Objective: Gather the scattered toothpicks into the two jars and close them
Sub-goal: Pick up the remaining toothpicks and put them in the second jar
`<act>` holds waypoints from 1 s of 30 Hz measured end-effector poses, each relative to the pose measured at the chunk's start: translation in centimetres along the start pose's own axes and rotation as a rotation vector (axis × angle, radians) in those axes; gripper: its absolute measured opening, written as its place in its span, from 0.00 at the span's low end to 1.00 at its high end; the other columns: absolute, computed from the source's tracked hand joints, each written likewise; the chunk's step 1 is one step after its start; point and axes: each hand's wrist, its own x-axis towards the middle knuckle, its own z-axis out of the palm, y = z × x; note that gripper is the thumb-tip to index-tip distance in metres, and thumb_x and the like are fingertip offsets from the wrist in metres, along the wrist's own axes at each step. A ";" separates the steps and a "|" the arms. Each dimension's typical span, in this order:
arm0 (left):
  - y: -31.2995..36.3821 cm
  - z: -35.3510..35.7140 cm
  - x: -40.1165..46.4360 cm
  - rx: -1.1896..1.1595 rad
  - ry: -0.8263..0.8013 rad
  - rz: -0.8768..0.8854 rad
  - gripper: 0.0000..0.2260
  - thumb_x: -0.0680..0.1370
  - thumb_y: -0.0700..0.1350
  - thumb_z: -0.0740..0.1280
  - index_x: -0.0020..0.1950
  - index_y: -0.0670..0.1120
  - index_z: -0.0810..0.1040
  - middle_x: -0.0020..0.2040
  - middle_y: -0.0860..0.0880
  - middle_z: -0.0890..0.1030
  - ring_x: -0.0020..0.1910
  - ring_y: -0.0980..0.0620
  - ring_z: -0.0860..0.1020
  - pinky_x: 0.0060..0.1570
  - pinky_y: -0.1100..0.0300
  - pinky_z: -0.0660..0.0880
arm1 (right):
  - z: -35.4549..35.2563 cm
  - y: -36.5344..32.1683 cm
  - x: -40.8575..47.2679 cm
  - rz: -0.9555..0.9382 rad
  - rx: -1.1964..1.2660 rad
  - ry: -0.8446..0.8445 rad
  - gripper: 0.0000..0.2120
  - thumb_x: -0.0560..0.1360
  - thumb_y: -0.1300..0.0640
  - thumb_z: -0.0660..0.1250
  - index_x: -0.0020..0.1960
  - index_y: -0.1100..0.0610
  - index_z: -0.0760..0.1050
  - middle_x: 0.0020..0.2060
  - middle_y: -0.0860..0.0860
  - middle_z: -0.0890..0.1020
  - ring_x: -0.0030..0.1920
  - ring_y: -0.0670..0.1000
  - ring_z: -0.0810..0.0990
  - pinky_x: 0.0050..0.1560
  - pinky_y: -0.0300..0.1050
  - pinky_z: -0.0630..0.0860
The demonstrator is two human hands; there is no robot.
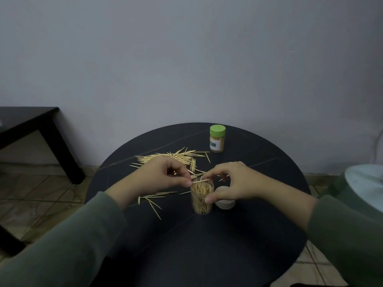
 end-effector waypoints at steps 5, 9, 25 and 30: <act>0.6 1.3 0.4 0.154 0.104 0.100 0.02 0.72 0.49 0.75 0.43 0.55 0.83 0.40 0.58 0.82 0.40 0.63 0.77 0.39 0.69 0.70 | 0.1 -0.2 0.2 0.007 -0.010 -0.017 0.28 0.67 0.36 0.72 0.65 0.41 0.73 0.59 0.38 0.75 0.60 0.42 0.70 0.65 0.47 0.66; 2.0 2.2 0.6 0.531 0.053 0.235 0.07 0.77 0.51 0.68 0.53 0.55 0.82 0.47 0.58 0.80 0.48 0.61 0.75 0.48 0.61 0.72 | 0.0 -0.5 0.2 0.004 -0.022 0.002 0.26 0.67 0.37 0.72 0.62 0.43 0.75 0.53 0.36 0.75 0.58 0.41 0.68 0.65 0.45 0.64; 2.3 3.9 0.0 0.349 0.102 0.389 0.12 0.76 0.51 0.63 0.57 0.53 0.80 0.49 0.57 0.79 0.48 0.60 0.77 0.48 0.57 0.77 | 0.3 0.2 0.6 -0.103 0.048 0.026 0.12 0.63 0.37 0.74 0.39 0.40 0.74 0.42 0.45 0.80 0.48 0.44 0.76 0.55 0.46 0.67; 2.3 4.4 0.2 0.353 0.034 0.367 0.15 0.76 0.46 0.60 0.58 0.53 0.82 0.55 0.57 0.78 0.53 0.58 0.76 0.52 0.54 0.75 | 0.5 0.6 1.0 -0.107 0.064 0.037 0.11 0.57 0.32 0.71 0.33 0.36 0.74 0.33 0.39 0.77 0.39 0.38 0.74 0.49 0.43 0.62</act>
